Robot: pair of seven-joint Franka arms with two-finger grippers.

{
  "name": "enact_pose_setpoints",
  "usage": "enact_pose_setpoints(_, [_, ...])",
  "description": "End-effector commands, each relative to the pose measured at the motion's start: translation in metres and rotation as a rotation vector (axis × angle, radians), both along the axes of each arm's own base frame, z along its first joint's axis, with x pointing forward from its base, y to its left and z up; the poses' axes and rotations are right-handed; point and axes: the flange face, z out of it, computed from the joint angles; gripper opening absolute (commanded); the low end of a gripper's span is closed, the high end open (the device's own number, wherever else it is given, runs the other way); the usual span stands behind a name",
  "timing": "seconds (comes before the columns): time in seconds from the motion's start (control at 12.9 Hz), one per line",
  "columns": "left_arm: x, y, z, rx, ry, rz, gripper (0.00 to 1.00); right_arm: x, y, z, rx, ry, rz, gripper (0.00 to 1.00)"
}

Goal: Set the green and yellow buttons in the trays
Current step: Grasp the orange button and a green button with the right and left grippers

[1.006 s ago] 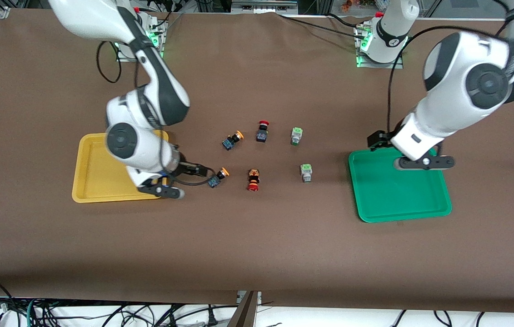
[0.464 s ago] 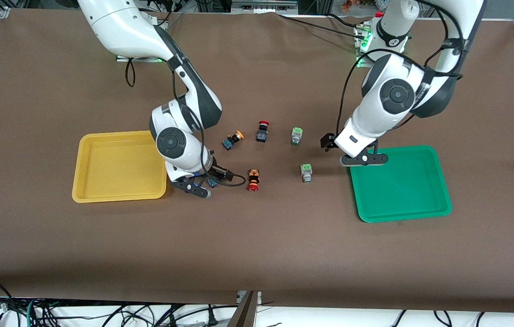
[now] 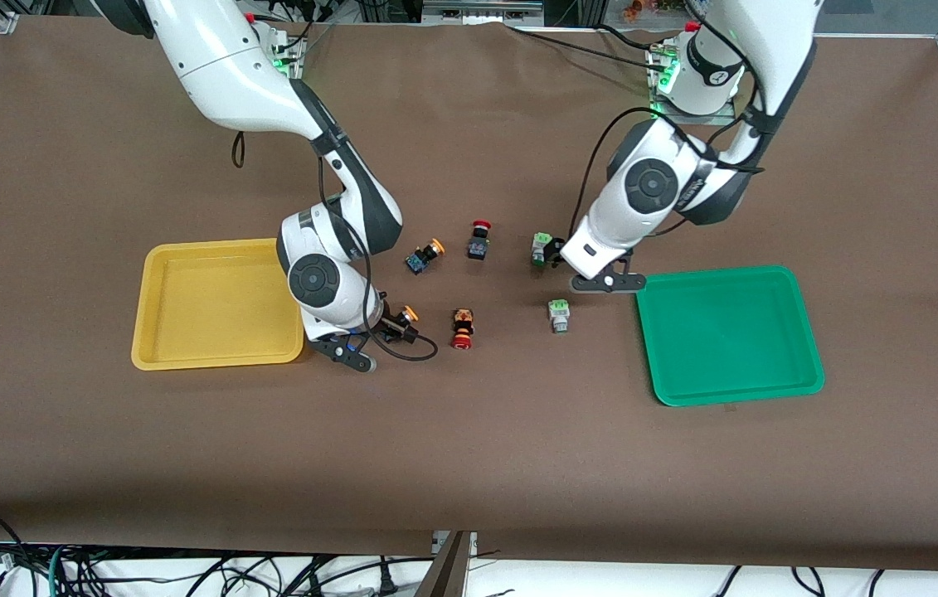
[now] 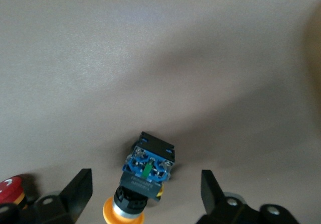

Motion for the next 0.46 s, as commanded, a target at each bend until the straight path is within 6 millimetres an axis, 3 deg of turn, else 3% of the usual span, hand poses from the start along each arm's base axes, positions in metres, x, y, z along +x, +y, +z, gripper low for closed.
enact_pose_setpoints(0.0, [-0.017, -0.013, -0.018, -0.001, 0.006, -0.011, 1.00, 0.009, 0.001, -0.005, 0.018, -0.018, -0.022, 0.87])
enact_pose_setpoints(0.08, [-0.025, -0.020, -0.028, -0.003, 0.012, -0.026, 1.00, 0.008, 0.001, -0.007, 0.016, -0.015, -0.025, 0.84])
enact_pose_setpoints(0.39, [-0.051, -0.038, -0.055, -0.008, 0.022, -0.066, 1.00, 0.016, -0.013, -0.005, 0.013, -0.023, -0.011, 0.41])
